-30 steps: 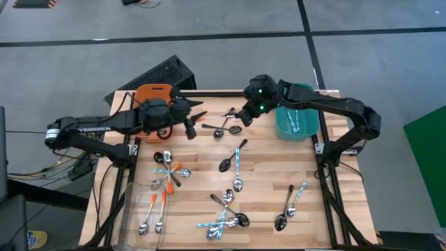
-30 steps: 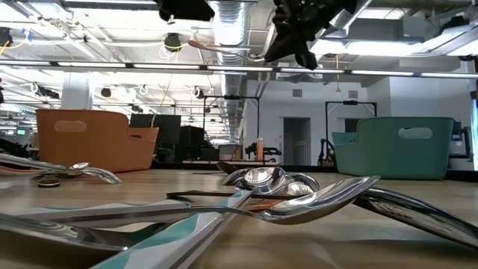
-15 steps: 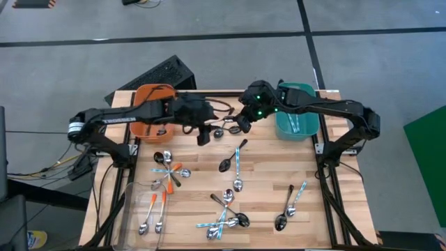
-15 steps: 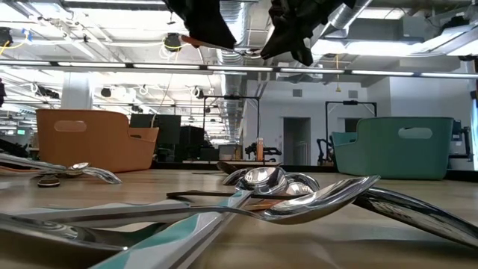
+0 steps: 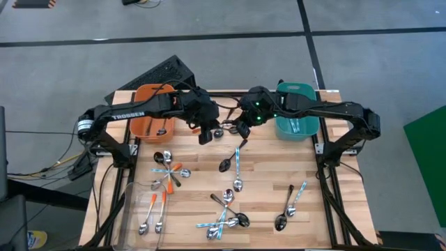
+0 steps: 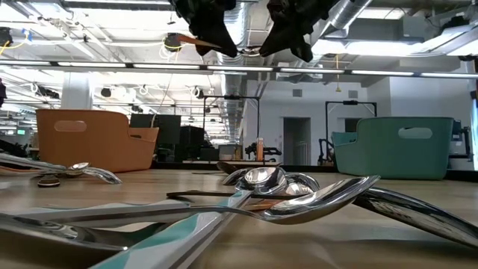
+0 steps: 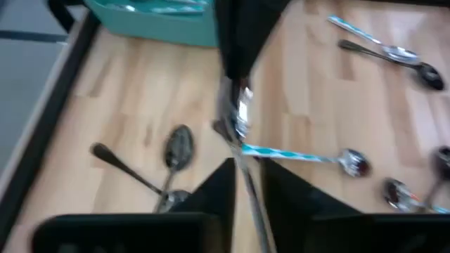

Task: Sort silverware by color (type)
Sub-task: Put the orange spoon into the transparent bin

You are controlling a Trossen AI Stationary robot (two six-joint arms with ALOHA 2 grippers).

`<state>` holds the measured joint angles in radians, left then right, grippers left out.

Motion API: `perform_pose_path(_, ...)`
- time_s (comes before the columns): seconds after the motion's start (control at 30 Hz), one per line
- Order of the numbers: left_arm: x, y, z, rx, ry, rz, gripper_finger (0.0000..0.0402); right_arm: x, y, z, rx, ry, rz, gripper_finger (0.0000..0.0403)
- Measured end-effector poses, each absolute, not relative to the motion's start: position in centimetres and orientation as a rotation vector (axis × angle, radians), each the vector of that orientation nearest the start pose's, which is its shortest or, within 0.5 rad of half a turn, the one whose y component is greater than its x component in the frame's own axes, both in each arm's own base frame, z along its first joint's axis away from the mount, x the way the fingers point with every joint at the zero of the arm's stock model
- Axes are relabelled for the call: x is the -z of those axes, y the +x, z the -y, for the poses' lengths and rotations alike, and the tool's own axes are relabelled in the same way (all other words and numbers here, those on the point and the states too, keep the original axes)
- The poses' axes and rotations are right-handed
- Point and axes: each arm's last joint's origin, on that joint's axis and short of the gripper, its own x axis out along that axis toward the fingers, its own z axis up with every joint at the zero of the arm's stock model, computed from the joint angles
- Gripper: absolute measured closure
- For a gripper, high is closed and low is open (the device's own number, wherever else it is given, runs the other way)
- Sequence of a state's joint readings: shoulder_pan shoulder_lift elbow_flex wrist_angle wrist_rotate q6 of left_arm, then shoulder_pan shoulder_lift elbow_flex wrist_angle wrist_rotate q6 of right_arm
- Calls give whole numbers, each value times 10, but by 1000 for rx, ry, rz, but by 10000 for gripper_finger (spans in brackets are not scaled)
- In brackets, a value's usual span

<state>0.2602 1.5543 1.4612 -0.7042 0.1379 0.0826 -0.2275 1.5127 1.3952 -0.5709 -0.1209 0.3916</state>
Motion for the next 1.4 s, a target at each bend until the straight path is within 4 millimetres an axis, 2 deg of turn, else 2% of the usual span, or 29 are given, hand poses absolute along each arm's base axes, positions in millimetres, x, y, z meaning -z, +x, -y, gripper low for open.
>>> perform_pose_path(0.1, -335, 321, -83, -90, -101, -794, 393, -337, 322, 71, 254, 491, -648, 390)
perform_pose_path(0.43, -333, 318, -86, -122, -173, -821, 400, -339, 323, 70, 224, 418, -627, 390)
perform_pose_path(0.9, -331, 316, -83, -58, -242, -840, 401, -342, 325, 65, 144, 89, -625, 390)
perform_pose_path(1.07, -331, 316, -84, -80, -234, -845, 401, -345, 327, 66, 136, 41, -591, 388)
perform_pose_path(1.23, -332, 312, -84, -160, -256, -864, 400, -348, 327, 72, 189, 89, -559, 347)
perform_pose_path(1.3, -329, 305, -83, -246, -292, -916, 400, -349, 325, 76, 235, 112, -550, 319)
perform_pose_path(1.4, -338, 296, -80, -401, -347, -895, 400, -351, 321, 87, 334, 166, -531, 275)
